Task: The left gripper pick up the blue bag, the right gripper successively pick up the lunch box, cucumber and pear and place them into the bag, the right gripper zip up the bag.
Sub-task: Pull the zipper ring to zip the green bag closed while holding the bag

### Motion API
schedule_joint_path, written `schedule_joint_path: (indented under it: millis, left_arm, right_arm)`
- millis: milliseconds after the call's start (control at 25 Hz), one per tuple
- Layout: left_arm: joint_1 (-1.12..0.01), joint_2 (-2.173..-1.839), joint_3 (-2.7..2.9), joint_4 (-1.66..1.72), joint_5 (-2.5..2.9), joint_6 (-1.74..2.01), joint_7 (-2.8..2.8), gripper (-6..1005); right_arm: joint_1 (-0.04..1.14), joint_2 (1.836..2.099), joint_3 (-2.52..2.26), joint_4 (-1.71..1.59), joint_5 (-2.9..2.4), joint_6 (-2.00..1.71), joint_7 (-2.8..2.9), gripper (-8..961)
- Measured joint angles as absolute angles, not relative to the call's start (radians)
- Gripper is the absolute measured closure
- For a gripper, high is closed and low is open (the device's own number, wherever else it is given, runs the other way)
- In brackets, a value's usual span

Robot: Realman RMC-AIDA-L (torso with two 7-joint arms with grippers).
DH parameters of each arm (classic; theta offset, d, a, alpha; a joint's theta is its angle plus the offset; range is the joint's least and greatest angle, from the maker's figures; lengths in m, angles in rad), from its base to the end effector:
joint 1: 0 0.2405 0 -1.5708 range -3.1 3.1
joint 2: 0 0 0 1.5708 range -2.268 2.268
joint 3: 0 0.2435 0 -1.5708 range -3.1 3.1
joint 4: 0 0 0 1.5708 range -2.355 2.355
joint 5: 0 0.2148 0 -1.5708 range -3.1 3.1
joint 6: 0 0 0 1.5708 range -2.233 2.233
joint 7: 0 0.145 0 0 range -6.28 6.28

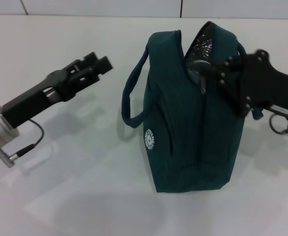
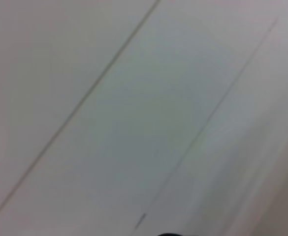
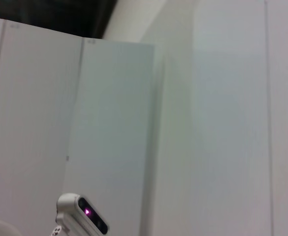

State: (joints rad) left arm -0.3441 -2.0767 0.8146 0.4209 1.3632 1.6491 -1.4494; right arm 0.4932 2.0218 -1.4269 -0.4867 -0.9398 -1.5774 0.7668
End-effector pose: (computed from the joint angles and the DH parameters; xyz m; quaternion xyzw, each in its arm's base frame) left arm -0.2712 0.2855 0.0146 -0.7729 -0.3588 -0.5013 0.1504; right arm 0.1861 0.3164 -0.0122 -0.8740 -0.0284 0.4515 0.1772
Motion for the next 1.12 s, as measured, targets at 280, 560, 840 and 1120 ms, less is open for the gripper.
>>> schedule_joint_path:
  millis: [280,560,840,1120]
  left_arm:
    - [-0.304,-2.059,0.814,0.423,1.327,1.65,-1.45,104]
    - [-0.284,-2.055,0.814,0.424,1.321,1.648,-1.449,104]
    - [-0.275,-2.044,0.822,0.424,1.335,1.655,-1.455,105]
    - [-0.274,-2.042,0.827,0.508,1.483,1.675,-1.457,105]
  right_arm:
    - [0.568,2.027,-1.479,-0.485,-0.936,-1.567,0.752,947]
    - [0.608,2.028,-1.517,-0.483,-0.891,-1.544,0.731,948]
    - [0.602,2.028,-1.543,-0.48,-0.888,-1.517,0.727,947]
    - [0.601,2.028,-1.546,-0.477,-0.888,-1.515,0.727,947]
